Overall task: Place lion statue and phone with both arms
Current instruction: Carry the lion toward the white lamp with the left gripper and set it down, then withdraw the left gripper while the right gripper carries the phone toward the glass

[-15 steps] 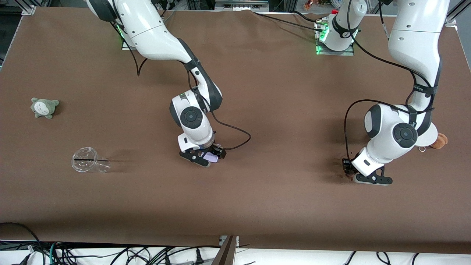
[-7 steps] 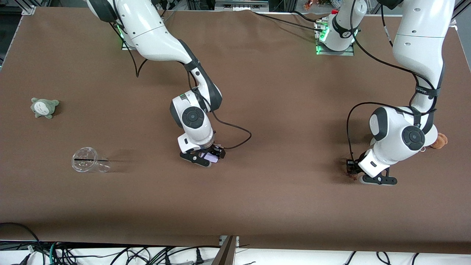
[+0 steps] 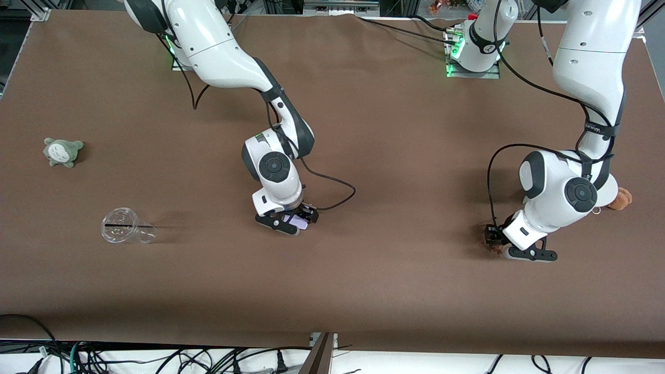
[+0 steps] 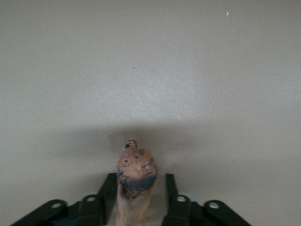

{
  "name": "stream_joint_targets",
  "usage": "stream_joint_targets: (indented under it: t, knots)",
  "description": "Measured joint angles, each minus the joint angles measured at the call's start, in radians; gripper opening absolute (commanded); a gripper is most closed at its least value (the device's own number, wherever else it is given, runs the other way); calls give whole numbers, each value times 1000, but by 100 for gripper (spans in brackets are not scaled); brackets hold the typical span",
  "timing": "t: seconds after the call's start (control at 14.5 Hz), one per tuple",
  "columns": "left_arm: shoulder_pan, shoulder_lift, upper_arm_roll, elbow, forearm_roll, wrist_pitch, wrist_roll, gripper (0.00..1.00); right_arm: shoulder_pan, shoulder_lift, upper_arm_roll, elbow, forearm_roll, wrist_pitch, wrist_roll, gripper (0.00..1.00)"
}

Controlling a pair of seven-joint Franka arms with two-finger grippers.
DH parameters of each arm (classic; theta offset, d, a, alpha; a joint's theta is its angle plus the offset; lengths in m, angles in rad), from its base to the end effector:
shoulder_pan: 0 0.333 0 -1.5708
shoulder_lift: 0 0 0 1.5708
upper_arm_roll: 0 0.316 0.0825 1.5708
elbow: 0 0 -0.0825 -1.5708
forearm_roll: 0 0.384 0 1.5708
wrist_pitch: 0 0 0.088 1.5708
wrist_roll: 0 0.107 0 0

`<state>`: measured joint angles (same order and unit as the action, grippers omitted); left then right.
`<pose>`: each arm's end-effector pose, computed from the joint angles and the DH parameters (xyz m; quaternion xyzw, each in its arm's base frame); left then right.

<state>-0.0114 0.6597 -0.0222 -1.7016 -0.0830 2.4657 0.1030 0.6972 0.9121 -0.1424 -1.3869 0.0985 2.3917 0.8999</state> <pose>0.6860 -0.0213 0.2201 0.9975 -0.0345 0.0532 0.0324 0.6167 0.4098 0.1734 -0.9830 0.1755 -0.0511 0.0195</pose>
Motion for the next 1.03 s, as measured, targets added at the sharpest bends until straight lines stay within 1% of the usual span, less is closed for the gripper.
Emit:
stream_joint_targets:
  t: [0.14, 0.28, 0.34, 0.48, 0.55, 0.83, 1.03]
  knots:
    - [0, 0, -1, 3, 0, -2, 0, 100, 2, 3, 0, 0, 0, 10, -4, 100]
    - [0, -4, -2, 8, 0, -22, 1, 100, 4, 5, 0, 0, 0, 15, -15, 97]
    - [0, -13, -3, 11, 0, -42, 1, 100, 4, 7, 0, 0, -1, 17, -26, 89]
    - [0, -47, -5, 25, 0, -107, 1, 100, 5, 7, -1, 0, -1, 17, -52, 66]
    - [0, -72, -5, 35, 0, -152, 1, 100, 5, 6, -2, 3, -2, 17, -59, 57]
    - [0, -194, -5, 100, 0, -376, 1, 100, 3, 7, -10, 8, -2, 17, -114, 57]
    - [-1, -270, -6, 141, 0, -467, 37, 100, -39, -1, -26, 22, -1, -7, -222, 57]
